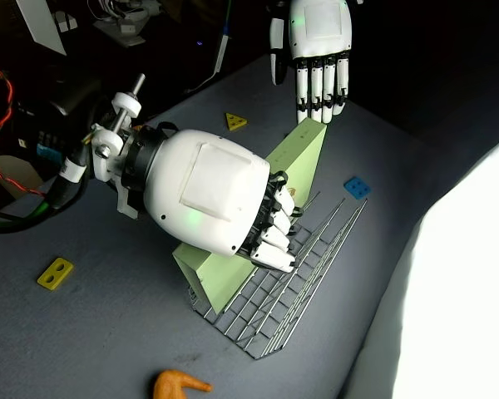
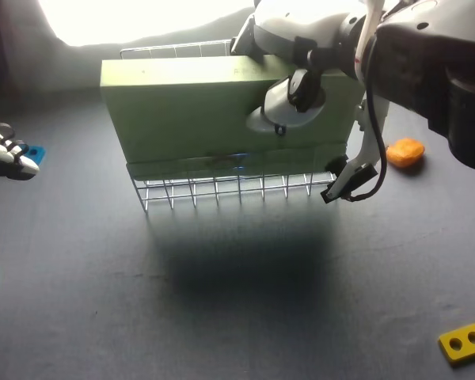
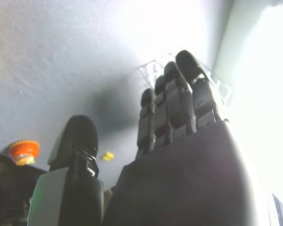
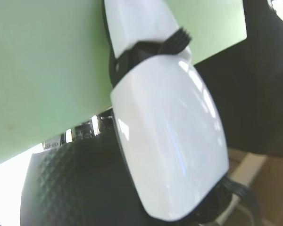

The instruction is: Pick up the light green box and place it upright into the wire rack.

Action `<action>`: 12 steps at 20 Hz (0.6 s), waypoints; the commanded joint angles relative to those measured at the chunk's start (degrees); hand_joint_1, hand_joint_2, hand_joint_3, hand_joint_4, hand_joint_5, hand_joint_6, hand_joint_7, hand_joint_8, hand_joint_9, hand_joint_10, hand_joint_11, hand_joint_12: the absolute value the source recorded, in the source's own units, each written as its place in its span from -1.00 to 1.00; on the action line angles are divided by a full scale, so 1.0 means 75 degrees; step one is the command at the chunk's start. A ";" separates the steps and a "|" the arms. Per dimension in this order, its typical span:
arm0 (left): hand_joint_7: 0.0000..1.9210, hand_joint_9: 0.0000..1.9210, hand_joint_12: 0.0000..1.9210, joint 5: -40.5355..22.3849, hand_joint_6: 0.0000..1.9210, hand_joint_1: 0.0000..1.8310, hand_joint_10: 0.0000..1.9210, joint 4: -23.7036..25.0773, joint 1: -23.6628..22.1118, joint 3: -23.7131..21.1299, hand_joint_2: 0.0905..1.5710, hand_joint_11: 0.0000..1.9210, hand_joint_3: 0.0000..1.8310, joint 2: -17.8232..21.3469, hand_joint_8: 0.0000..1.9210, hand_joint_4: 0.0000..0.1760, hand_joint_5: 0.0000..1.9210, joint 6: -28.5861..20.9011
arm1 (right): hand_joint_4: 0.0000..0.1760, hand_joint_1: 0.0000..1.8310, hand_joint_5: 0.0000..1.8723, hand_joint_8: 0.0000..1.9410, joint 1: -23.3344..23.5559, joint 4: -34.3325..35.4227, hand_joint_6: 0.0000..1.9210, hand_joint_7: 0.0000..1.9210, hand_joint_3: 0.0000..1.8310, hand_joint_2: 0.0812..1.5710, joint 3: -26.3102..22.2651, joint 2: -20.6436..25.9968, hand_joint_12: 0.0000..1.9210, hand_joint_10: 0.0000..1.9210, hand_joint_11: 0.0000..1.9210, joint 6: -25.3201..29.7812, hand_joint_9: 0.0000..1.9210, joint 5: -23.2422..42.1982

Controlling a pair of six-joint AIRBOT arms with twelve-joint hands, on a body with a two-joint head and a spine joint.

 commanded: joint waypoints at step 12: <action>-0.78 -0.73 -0.09 0.0583 -1.00 -0.55 -1.00 0.0143 -0.0207 0.0015 0.73 -1.00 -0.99 -0.0019 -1.00 -1.00 -0.82 -0.0048 | -1.00 0.33 0.01 0.36 -0.0214 -0.0841 -0.05 -0.07 -1.00 0.44 0.0283 -0.0154 0.88 0.48 -0.62 0.0476 -0.30 0.0068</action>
